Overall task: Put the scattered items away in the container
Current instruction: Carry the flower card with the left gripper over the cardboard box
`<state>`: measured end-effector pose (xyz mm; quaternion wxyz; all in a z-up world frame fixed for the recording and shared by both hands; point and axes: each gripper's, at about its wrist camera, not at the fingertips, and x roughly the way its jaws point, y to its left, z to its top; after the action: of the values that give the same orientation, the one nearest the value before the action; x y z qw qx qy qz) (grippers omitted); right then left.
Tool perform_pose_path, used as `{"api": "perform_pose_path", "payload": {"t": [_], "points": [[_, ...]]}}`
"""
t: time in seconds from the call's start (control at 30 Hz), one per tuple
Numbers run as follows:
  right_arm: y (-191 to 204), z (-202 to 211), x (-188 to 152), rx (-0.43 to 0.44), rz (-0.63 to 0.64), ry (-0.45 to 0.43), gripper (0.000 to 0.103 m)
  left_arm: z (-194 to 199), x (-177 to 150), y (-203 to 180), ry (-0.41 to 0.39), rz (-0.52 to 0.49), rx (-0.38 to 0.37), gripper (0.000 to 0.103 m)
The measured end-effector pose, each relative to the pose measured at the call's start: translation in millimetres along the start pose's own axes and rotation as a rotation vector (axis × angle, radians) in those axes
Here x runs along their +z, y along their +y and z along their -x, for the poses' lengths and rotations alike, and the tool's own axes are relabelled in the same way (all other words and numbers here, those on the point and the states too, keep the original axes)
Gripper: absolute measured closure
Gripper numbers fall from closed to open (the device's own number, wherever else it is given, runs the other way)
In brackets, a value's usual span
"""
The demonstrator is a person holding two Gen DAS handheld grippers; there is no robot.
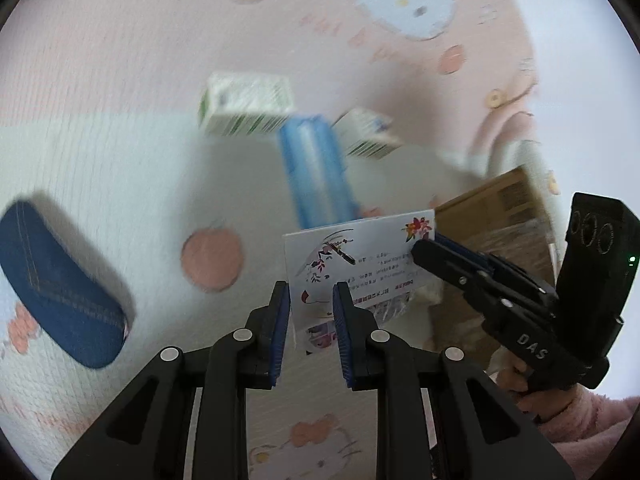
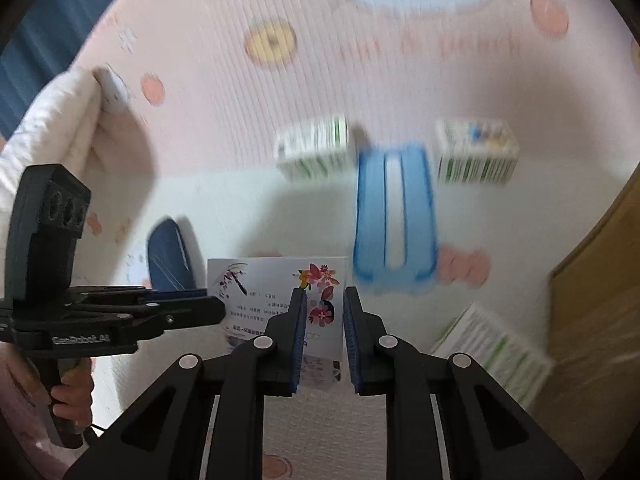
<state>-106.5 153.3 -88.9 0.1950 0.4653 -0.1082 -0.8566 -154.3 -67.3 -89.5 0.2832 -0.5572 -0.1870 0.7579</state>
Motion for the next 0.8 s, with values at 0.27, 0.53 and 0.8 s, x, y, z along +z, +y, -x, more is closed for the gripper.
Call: {"api": "perform_pose_path", "payload": {"t": [0.27,0.53,0.8], "points": [[-3,88,25,-0.094,0.039,-0.164,0.087,29,28,-68,-0.096,-0.100,-0.085,0.079],[-50,169,30,-0.187,-0.036,-0.265,0.087,22,41,-162,-0.118,-0.228,-0.192,0.079],[-122,219,3,-0.247,-0.176,-0.256,0.087,-21,36,-250,-0.024,-0.362,-0.251,0.079]]}}
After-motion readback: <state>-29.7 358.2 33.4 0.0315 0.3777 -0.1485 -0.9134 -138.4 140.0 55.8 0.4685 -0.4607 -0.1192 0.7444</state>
